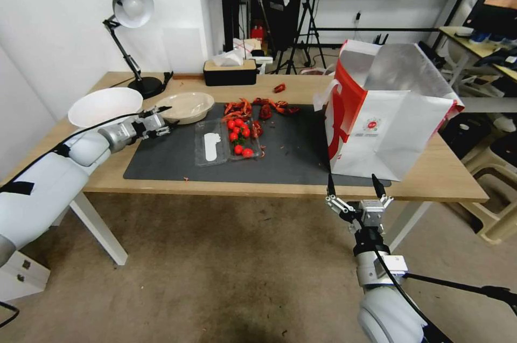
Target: Pick up the trash from the table and place it into the takeout bag.
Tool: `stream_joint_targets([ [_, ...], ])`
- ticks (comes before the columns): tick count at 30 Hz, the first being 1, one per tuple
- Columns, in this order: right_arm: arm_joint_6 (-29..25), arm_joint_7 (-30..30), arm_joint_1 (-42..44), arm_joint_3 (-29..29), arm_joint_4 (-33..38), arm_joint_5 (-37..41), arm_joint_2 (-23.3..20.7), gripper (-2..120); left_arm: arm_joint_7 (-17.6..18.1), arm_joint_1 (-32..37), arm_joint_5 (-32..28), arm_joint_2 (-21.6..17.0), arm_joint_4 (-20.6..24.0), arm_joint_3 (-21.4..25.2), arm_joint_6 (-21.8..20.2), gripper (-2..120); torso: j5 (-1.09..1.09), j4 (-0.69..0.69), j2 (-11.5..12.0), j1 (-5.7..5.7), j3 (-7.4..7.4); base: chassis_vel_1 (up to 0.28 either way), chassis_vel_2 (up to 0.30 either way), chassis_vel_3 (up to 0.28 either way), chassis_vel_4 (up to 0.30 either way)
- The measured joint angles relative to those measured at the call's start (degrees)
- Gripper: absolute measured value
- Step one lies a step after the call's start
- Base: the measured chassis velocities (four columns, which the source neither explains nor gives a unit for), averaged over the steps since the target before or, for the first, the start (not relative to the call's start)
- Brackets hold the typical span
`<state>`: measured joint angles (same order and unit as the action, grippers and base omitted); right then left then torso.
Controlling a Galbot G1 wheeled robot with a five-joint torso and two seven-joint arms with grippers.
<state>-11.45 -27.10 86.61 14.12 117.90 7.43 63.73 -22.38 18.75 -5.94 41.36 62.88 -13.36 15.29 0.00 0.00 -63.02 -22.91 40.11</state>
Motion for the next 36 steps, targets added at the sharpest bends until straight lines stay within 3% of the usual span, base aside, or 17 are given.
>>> stream_joint_targets([
  [5,0.0,0.0,-0.1,-0.1,-0.1,-0.1,0.1,100,-1.2,-0.7,0.3,0.0,-1.1,-0.8,1.3,6,0.0,0.0,0.0,0.0,0.0,0.0,0.0,0.0,0.0],
  [8,-0.1,0.0,-0.1,-0.1,-0.1,-0.2,0.1,100,-1.7,-1.2,0.7,0.3,-1.9,-1.0,2.3,0,0.0,0.0,0.0,0.0,0.0,0.0,0.0,0.0,0.0],
  [27,-0.2,0.0,0.1,0.0,-0.2,-0.5,0.2,100,-2.4,-2.9,0.4,1.0,-0.7,-0.9,4.9,0,-0.01,0.01,0.0,0.0,0.0,0.0,0.0,0.0,0.0],
  [32,-0.2,0.0,0.1,0.0,-0.3,-0.7,0.3,100,-2.4,-5.7,-3.2,1.1,3.7,-2.9,4.9,0,0.01,-0.01,0.0,0.0,0.0,0.0,0.0,0.0,0.0],
  [35,-0.2,0.0,0.1,0.0,-0.2,-0.8,0.3,100,-2.4,-11.6,-7.2,2.1,8.7,-9.1,4.6,0,0.02,0.0,0.0,0.0,0.0,0.0,0.0,0.0,0.0],
  [36,-0.2,0.0,0.1,0.0,-0.2,-0.8,0.3,100,-2.4,-11.6,-7.2,2.1,8.7,-9.1,4.6,0,0.02,0.0,0.0,0.0,0.0,0.0,0.0,0.0,0.0],
])
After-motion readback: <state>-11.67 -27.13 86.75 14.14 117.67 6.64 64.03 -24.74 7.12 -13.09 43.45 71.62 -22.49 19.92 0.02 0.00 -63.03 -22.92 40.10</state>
